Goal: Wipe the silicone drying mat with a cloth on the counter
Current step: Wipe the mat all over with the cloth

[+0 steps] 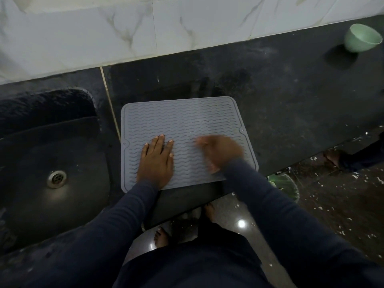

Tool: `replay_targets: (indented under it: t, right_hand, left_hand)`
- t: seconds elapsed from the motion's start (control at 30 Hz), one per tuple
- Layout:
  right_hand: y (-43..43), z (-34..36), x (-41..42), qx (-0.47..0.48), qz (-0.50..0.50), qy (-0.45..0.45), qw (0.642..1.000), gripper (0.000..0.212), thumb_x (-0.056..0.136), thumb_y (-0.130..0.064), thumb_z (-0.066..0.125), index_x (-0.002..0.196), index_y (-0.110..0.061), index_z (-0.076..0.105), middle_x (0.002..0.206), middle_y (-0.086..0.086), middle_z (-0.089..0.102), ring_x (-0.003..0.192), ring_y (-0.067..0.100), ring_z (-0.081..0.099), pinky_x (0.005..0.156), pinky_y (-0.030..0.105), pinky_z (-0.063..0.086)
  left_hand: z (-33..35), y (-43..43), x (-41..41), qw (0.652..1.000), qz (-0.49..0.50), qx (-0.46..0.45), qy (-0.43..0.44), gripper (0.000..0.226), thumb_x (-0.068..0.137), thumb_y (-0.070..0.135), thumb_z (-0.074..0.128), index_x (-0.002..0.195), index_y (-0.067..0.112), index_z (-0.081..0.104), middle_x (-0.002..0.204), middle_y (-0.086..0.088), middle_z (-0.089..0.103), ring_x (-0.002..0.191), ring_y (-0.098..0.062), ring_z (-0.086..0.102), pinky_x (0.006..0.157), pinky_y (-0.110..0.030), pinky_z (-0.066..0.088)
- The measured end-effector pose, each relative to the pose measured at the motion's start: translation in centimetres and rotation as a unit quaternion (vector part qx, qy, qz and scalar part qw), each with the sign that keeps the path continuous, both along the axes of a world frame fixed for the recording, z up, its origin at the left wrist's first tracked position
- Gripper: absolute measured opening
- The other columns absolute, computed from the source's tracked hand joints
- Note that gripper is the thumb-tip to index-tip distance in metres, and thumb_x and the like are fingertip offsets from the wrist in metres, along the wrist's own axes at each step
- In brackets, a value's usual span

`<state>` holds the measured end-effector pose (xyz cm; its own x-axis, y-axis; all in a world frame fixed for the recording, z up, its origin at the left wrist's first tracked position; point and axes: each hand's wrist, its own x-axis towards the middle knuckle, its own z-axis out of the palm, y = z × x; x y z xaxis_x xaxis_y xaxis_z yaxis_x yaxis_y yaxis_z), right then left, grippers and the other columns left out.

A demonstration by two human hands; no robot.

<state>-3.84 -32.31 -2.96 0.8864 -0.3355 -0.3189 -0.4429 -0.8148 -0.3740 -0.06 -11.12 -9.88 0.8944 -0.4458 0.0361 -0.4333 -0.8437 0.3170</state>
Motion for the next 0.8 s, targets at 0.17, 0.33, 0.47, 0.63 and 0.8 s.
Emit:
replay_targets:
  t: [0.17, 0.33, 0.47, 0.63, 0.8]
  right_hand:
    - [-8.7, 0.6, -0.2, -0.096, -0.115, 0.059, 0.987, 0.051, 0.087, -0.061, 0.049, 0.113, -0.021, 0.067, 0.112, 0.012, 0.068, 0.103, 0.035, 0.064, 0.085, 0.04, 0.05]
    - [0.4, 0.1, 2.0, -0.016, -0.011, -0.027, 0.999, 0.045, 0.093, -0.059, 0.042, 0.107, -0.025, 0.067, 0.101, 0.004, 0.069, 0.095, 0.027, 0.064, 0.082, 0.036, 0.048]
    - [6.0, -0.9, 0.6, 0.013, 0.106, -0.032, 0.994, 0.036, 0.095, -0.05, 0.044, 0.117, -0.029, 0.064, 0.119, 0.002, 0.064, 0.109, 0.026, 0.06, 0.09, 0.037, 0.044]
    - [-6.8, 0.0, -2.0, -0.077, -0.055, 0.023, 0.995, 0.034, 0.088, -0.062, 0.049, 0.118, -0.048, 0.059, 0.114, 0.0, 0.068, 0.103, 0.029, 0.064, 0.084, 0.036, 0.048]
    - [-4.9, 0.7, -0.7, -0.077, -0.068, 0.01, 0.995, 0.049, 0.095, -0.058, 0.036, 0.117, -0.024, 0.064, 0.114, 0.009, 0.066, 0.102, 0.032, 0.063, 0.085, 0.039, 0.047]
  left_hand:
    - [0.1, 0.0, -0.1, 1.0, 0.0, -0.001, 0.0, 0.057, 0.094, 0.036, 0.021, 0.141, 0.015, 0.045, 0.15, -0.013, 0.037, 0.139, -0.03, 0.03, 0.115, -0.047, 0.015]
    - [0.2, 0.0, -0.1, 1.0, 0.002, 0.005, 0.009, 0.056, 0.095, 0.036, 0.022, 0.142, 0.016, 0.044, 0.151, -0.013, 0.035, 0.14, -0.03, 0.029, 0.115, -0.046, 0.012]
    - [0.1, 0.0, 0.0, 1.0, 0.001, 0.012, 0.009, 0.056, 0.094, 0.037, 0.022, 0.141, 0.016, 0.044, 0.15, -0.013, 0.036, 0.139, -0.031, 0.03, 0.114, -0.047, 0.014]
    - [0.0, 0.0, 0.0, 1.0, 0.004, 0.001, 0.002, 0.054, 0.095, 0.036, 0.025, 0.14, 0.016, 0.046, 0.149, -0.013, 0.038, 0.139, -0.029, 0.031, 0.115, -0.047, 0.015]
    - [0.1, -0.1, -0.1, 1.0, 0.004, -0.006, 0.002, 0.051, 0.095, 0.033, 0.03, 0.14, 0.014, 0.046, 0.149, -0.014, 0.038, 0.139, -0.03, 0.031, 0.114, -0.048, 0.015]
